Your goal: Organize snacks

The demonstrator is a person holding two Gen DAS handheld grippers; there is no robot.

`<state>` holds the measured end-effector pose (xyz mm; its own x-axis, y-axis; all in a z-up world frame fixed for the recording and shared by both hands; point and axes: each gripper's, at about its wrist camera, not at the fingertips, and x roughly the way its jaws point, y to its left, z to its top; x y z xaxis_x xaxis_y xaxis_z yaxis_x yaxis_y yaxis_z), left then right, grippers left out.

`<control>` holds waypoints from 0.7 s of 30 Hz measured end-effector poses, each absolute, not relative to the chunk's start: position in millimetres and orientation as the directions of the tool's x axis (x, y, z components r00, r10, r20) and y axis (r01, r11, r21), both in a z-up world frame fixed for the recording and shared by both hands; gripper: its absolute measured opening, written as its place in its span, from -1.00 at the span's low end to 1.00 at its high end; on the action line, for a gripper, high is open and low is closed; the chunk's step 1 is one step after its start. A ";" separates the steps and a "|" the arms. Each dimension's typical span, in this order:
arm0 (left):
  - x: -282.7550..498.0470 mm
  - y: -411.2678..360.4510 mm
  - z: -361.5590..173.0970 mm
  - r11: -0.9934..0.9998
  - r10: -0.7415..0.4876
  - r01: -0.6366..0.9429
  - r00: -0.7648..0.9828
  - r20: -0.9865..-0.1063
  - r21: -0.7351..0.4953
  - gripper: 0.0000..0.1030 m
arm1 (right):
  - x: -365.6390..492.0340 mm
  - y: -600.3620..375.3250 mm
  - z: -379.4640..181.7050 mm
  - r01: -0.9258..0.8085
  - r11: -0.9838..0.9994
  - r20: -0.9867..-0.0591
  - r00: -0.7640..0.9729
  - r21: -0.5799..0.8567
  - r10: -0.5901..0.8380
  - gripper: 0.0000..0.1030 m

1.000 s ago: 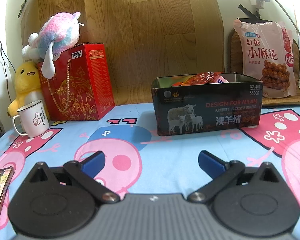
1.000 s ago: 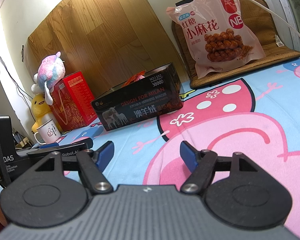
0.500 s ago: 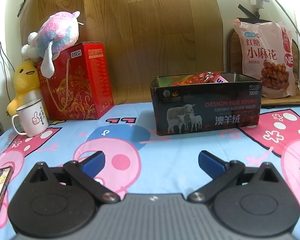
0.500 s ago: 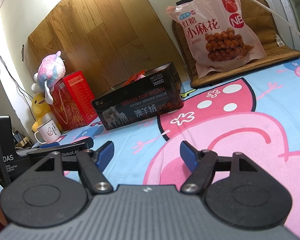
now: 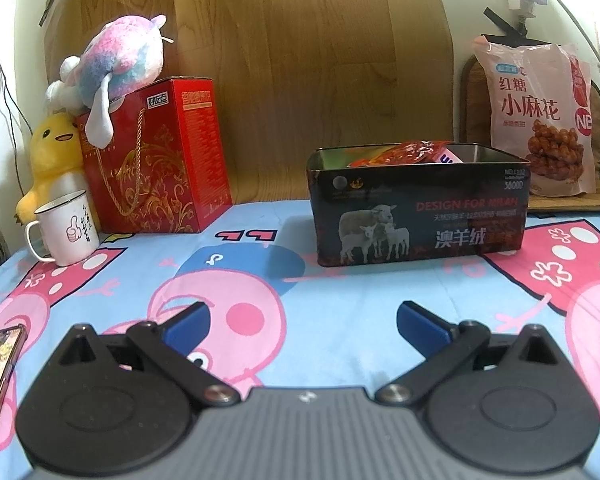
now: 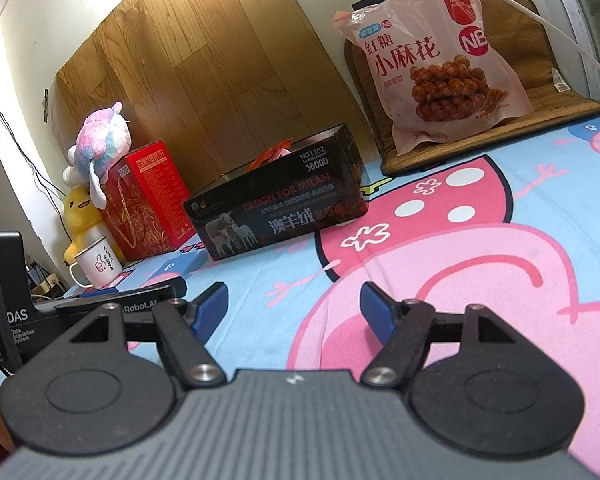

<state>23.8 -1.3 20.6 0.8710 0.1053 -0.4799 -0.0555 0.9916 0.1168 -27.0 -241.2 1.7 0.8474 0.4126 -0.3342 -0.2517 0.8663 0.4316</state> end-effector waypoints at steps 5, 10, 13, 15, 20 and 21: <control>24.5 -0.7 19.8 0.991 0.110 -0.060 0.867 -0.486 0.117 1.00 | -27.3 -240.9 1.4 -0.251 0.866 -0.334 0.847 0.432 0.412 0.45; 25.4 1.9 19.6 0.993 0.107 -0.064 0.863 -0.493 0.104 1.00 | -27.6 -240.7 1.2 -0.251 0.866 -0.334 0.848 0.432 0.412 0.45; 25.2 2.8 19.5 0.993 0.107 -0.067 0.862 -0.496 0.098 1.00 | -27.6 -240.6 1.2 -0.251 0.866 -0.334 0.847 0.432 0.413 0.45; 25.4 2.6 19.5 0.993 0.105 -0.064 0.861 -0.497 0.099 1.00 | -27.8 -240.4 1.2 -0.251 0.867 -0.335 0.847 0.431 0.412 0.45; 24.6 2.4 20.3 0.993 0.101 -0.060 0.866 -0.491 0.099 1.00 | -27.7 -240.5 1.5 -0.250 0.867 -0.335 0.848 0.432 0.412 0.45; 24.7 2.8 20.4 0.994 0.099 -0.059 0.866 -0.491 0.097 1.00 | -27.9 -240.3 1.4 -0.251 0.867 -0.335 0.848 0.432 0.412 0.45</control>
